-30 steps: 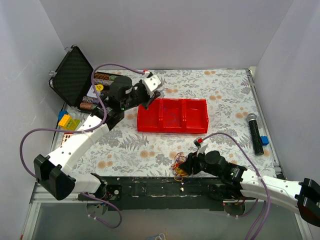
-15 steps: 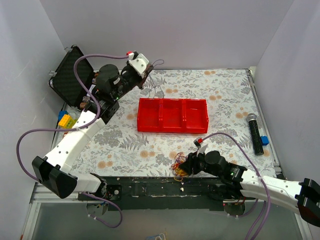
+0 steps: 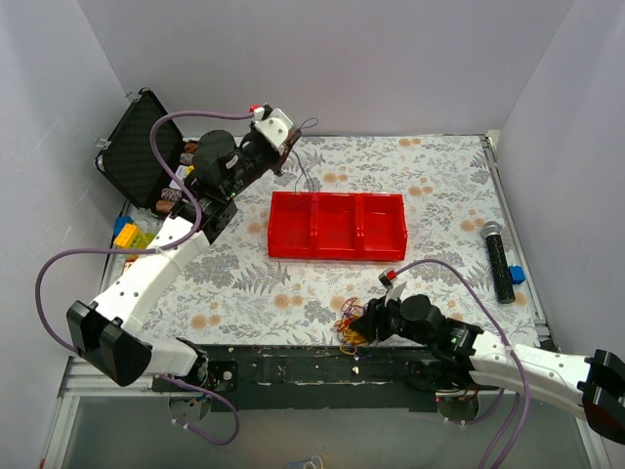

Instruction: Untangle the cables

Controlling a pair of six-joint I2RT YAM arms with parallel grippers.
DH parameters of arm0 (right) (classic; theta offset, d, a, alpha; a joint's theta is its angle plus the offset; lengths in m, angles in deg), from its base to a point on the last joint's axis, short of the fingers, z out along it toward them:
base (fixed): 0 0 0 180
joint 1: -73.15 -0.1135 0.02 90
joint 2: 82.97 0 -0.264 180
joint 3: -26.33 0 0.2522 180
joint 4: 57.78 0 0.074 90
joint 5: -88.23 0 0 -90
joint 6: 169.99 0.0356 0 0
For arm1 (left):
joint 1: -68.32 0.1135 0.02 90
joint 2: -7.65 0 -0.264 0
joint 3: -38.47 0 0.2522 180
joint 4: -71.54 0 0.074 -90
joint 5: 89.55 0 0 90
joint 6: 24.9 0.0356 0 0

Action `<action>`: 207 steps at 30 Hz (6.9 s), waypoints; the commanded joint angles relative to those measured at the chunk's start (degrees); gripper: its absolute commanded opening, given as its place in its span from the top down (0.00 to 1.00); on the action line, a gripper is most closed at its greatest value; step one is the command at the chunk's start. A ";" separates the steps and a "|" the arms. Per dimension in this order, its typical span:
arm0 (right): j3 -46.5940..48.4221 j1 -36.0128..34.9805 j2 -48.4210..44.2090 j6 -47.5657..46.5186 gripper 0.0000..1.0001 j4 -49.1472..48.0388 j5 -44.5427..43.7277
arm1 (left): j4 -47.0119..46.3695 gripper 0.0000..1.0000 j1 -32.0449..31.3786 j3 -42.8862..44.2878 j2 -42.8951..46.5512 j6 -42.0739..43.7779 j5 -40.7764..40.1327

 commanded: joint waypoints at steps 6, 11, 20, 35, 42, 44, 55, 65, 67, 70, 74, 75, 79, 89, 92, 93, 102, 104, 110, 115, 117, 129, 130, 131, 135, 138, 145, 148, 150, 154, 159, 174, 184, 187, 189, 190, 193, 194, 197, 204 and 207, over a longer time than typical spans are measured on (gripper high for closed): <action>-1.29 -0.15 -2.21 0.02 0.47 3.27 -0.19 | -1.76 1.00 2.35 -8.84 2.46 1.94 -2.58; -2.08 -0.15 -3.26 0.82 0.48 3.53 -0.11 | -2.81 1.00 3.05 -8.50 2.11 1.85 -2.31; -1.82 -0.15 -2.56 0.82 0.48 2.83 -0.11 | -2.73 1.00 3.41 -6.64 1.23 2.20 -2.05; -1.82 -0.16 -1.07 0.82 0.49 1.43 0.33 | -2.89 1.00 3.41 -14.73 -2.28 2.81 -3.81; -1.38 -0.15 -0.19 0.82 0.50 0.90 0.60 | -9.40 1.00 3.41 -18.07 -6.85 7.73 -5.83; -1.55 -0.15 -0.36 0.64 0.50 0.72 0.60 | -10.36 1.00 3.32 -18.86 -7.99 8.52 -5.83; -1.64 -0.15 1.22 0.73 0.50 -0.77 0.68 | -14.32 1.00 0.42 -28.52 -9.23 11.34 -6.79; -1.47 -0.15 1.74 0.82 0.50 -1.04 0.60 | -8.53 1.00 -0.37 -29.76 -11.77 7.57 -7.15; -1.47 -0.15 1.75 0.82 0.50 -1.04 0.60 | -8.26 1.00 -0.37 -29.94 -11.86 6.69 -7.23; -1.38 -0.15 2.01 0.73 0.50 -0.95 0.60 | -5.72 1.00 -0.46 -29.67 -11.95 5.54 -6.28; -1.29 -0.24 2.27 0.55 0.50 -0.95 0.60 | -4.40 1.00 -1.86 -32.66 -8.44 6.50 -3.28; -1.38 -0.16 2.45 0.55 0.50 -1.03 0.60 | -3.18 1.00 -2.48 -33.01 -8.17 6.59 -3.10; -1.12 -0.15 2.97 0.20 0.50 -1.65 0.60 | -0.97 1.00 -3.18 -33.80 -6.94 5.89 -2.22; -1.03 -0.15 3.94 0.20 0.50 -2.00 1.30 | -8.07 1.00 -2.84 -33.19 -10.01 4.22 -10.21; -1.11 -0.15 3.42 0.46 0.50 -1.48 1.30 | -11.15 1.00 -2.57 -31.18 -13.17 4.66 -12.86; -1.20 -0.15 3.15 0.55 0.50 -1.30 1.30 | -11.77 1.00 -2.57 -30.30 -13.96 4.75 -14.86; -1.20 -0.15 0.60 0.82 0.50 0.02 -0.02 | -14.24 0.96 -3.01 -25.99 -20.47 5.80 -17.08; -1.03 -0.24 0.78 0.82 0.50 0.11 -0.11 | -11.62 0.76 -3.10 -24.85 -20.65 6.07 -15.86; -0.32 -0.16 0.87 0.38 0.50 0.72 -0.20 | -8.61 0.35 -3.10 -25.01 -16.09 6.94 -13.74; -0.15 -0.15 1.57 0.29 0.50 0.20 0.24 | -12.91 0.27 -3.01 -27.74 -8.28 6.59 -15.58; 0.11 -0.15 1.83 0.29 0.50 0.37 0.42 | -13.10 0.21 -3.01 -27.48 -5.46 5.90 -16.28; 0.55 -0.16 -1.77 -0.15 0.48 2.66 -1.25 | 13.69 0.12 -10.37 -31.59 7.65 7.46 16.83; 0.55 -0.15 -1.94 -0.06 0.48 2.83 -1.16 | 14.58 0.13 -12.31 -32.65 7.30 8.08 18.85; 0.47 -0.15 -2.12 -0.15 0.48 3.09 -0.90 | 14.68 0.15 -13.89 -33.71 6.51 8.17 20.00; -0.41 -0.15 -4.23 -0.68 0.48 2.92 0.07 | 11.97 0.17 -19.17 -34.07 0.81 8.62 20.36; -1.11 -0.15 -5.90 -1.47 0.48 1.96 0.25 | 10.90 0.16 -20.85 -32.58 -3.15 10.36 21.76; -1.12 -0.15 -2.57 -2.87 0.48 -1.91 1.03 | 5.98 0.19 -22.26 -30.56 -7.11 13.36 21.07; -0.76 -0.15 0.33 -3.58 0.49 -4.72 2.35 | 5.11 0.26 -22.26 -29.85 -7.03 13.01 20.98; -0.41 -0.15 2.61 -4.02 0.49 -6.56 3.14 | 3.61 0.30 -22.26 -30.20 -6.77 12.31 21.07; 1.25 -0.15 6.92 -4.90 0.51 -9.20 4.37 | 4.31 0.32 -22.52 -30.64 -7.38 12.39 22.82; 3.45 -0.15 9.92 -5.69 0.53 -9.91 5.17 | 8.77 0.32 -22.70 -30.82 -7.82 15.37 26.24; 3.37 -0.15 10.01 -5.34 0.57 -10.97 5.17 | -2.02 0.39 -25.51 -31.61 -12.92 10.19 21.34; 1.61 -0.15 6.58 -4.90 0.59 -9.30 4.29 | 1.49 0.90 -25.77 -31.78 -11.08 12.57 16.86; 0.82 -0.24 5.88 -4.55 0.59 -8.86 4.29 | 3.34 0.91 -24.72 -32.05 -8.18 11.17 13.08; 0.21 -0.15 5.61 -4.20 0.59 -8.77 4.20 | 4.48 0.91 -23.58 -31.35 -5.99 9.15 12.28; -0.06 -0.15 5.61 -3.93 0.59 -8.94 4.20 | 5.70 0.90 -23.05 -30.73 -4.93 8.27 12.45; -0.50 -0.15 6.05 -3.67 0.59 -9.30 4.29 | 8.69 0.89 -21.91 -29.85 -1.24 5.81 12.45; -0.59 -0.24 6.31 -3.58 0.59 -9.47 4.29 | 9.31 0.89 -21.82 -30.02 -0.18 5.63 12.71; -0.50 -0.24 7.54 -3.40 0.60 -10.17 4.55 | 9.41 0.94 -21.73 -31.25 3.16 4.14 13.07; 0.11 -0.07 9.04 -3.49 0.59 -9.83 4.64 | 11.07 1.00 -21.55 -28.53 8.52 -0.35 9.19; 0.29 -0.24 8.60 -3.67 0.59 -9.82 4.46 | 15.02 0.88 -21.55 -30.63 8.44 1.75 13.41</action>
